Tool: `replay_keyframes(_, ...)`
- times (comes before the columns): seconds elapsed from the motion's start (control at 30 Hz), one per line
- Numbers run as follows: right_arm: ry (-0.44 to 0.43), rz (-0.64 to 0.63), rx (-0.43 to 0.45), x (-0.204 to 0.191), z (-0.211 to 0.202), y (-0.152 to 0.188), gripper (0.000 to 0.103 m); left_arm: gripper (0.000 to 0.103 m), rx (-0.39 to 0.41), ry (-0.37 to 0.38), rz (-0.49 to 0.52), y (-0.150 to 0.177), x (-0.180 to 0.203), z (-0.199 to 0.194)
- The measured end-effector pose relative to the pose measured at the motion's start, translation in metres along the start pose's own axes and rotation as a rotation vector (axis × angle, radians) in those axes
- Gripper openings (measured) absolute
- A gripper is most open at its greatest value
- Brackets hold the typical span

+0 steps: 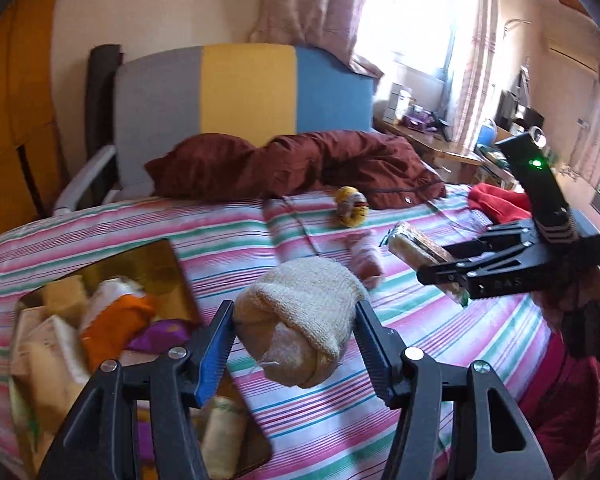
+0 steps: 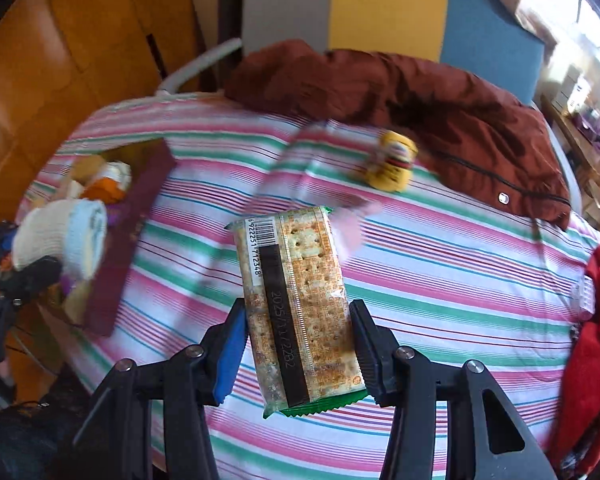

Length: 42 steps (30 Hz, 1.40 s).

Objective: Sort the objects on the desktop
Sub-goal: 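Carry the cracker packet and cream sock into the gold tray and release both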

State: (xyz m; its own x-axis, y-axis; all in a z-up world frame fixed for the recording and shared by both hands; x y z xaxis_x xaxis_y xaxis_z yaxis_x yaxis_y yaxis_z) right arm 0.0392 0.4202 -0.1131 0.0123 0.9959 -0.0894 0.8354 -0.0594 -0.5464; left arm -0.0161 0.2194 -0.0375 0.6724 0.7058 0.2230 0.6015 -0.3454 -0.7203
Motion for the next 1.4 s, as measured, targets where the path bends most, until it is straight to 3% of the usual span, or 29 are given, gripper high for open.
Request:
replay_keyframes(0.33,-0.125,0.027,0.101,-0.083,0.001,-0.034,0.050,0.060,0.085,-0.147,-0.068,-0.005,-0.064,-0.038)
replay_keyframes(0.63,-0.269,0.073,0.163,-0.157,0.015,-0.065,0.050,0.060,0.107,-0.236,-0.148,0.002,-0.118,-0.054)
replay_keyframes(0.87,-0.340,0.152,0.162,-0.183,0.030,-0.082,0.050,0.060,0.106,-0.266,-0.201,0.006,-0.152,-0.058)
replay_keyframes(1.17,-0.334,0.192,0.164,-0.198,0.043,-0.100,0.051,0.060,0.103,-0.307,-0.218,-0.005,-0.179,-0.047)
replay_keyframes(1.3,-0.347,0.218,0.151,-0.203,0.055,-0.105,0.058,0.062,0.076,-0.321,-0.241,-0.006,-0.190,-0.036)
replay_keyframes(1.4,-0.349,0.225,0.150,-0.206,0.062,-0.104,0.067,0.072,0.066,-0.329,-0.256,-0.004,-0.193,-0.032)
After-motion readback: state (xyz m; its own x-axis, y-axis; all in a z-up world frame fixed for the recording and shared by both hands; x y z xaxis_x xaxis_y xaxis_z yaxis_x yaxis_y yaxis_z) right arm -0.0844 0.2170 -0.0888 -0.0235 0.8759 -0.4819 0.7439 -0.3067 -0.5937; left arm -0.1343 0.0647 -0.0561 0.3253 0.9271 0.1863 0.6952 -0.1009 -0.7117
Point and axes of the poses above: each gripper's, at about its wrist camera, not at the fingertips, and z roughly the way its jaws point, x to its right, y to its underside, the point moved 9 cm from there along z, roughly the way its jaws point, and after that the axes turned 11 degrees about -z, right-handed, at the moved point
